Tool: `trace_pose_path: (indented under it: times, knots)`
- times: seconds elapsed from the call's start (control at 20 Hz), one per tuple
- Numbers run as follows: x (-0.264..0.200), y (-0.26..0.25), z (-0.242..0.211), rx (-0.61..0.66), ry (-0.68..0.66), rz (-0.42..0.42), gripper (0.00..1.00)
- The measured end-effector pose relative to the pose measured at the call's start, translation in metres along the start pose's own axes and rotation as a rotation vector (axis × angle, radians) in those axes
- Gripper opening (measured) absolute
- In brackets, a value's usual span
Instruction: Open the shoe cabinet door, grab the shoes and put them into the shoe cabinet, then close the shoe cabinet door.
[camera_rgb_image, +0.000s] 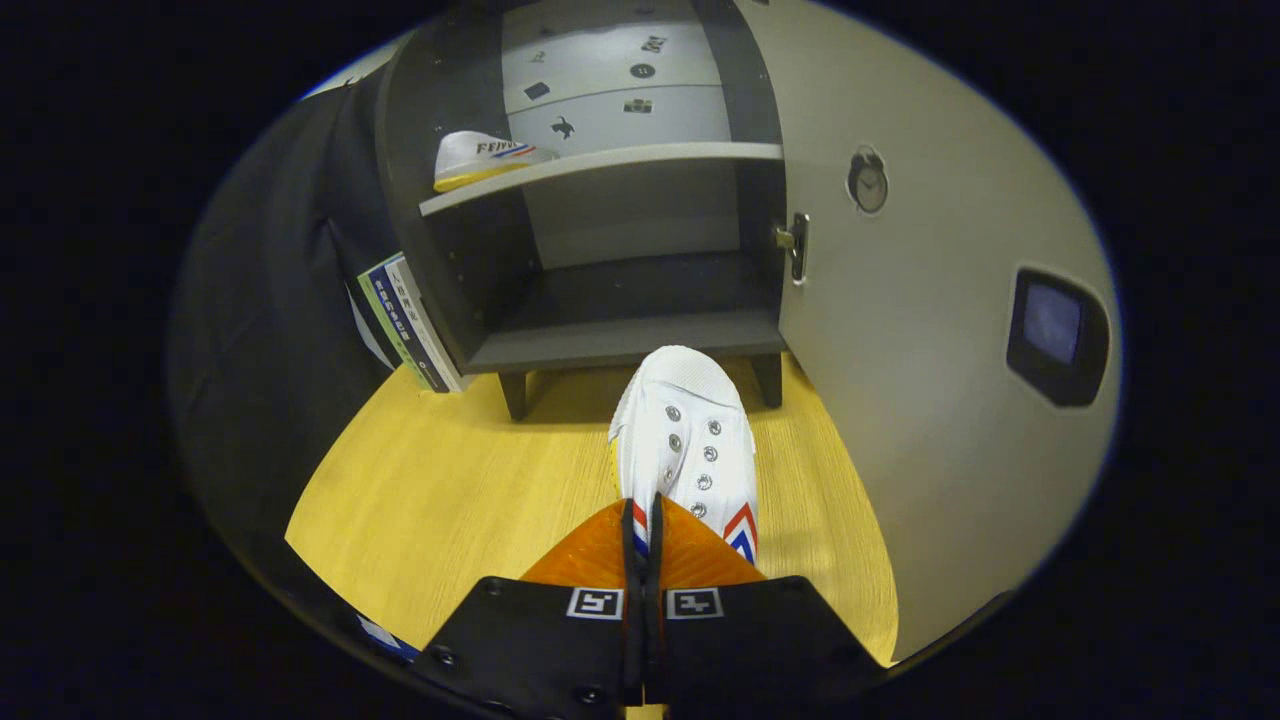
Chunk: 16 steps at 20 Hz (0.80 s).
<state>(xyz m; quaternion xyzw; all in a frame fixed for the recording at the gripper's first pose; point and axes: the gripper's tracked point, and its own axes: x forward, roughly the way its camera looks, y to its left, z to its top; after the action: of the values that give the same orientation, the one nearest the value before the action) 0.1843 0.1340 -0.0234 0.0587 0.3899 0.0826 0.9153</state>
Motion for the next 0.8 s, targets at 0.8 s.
trace_pose_path:
  times: [0.8]
  knots:
    - [-0.015,0.051,0.202,-0.034,-0.299,0.082,0.01]
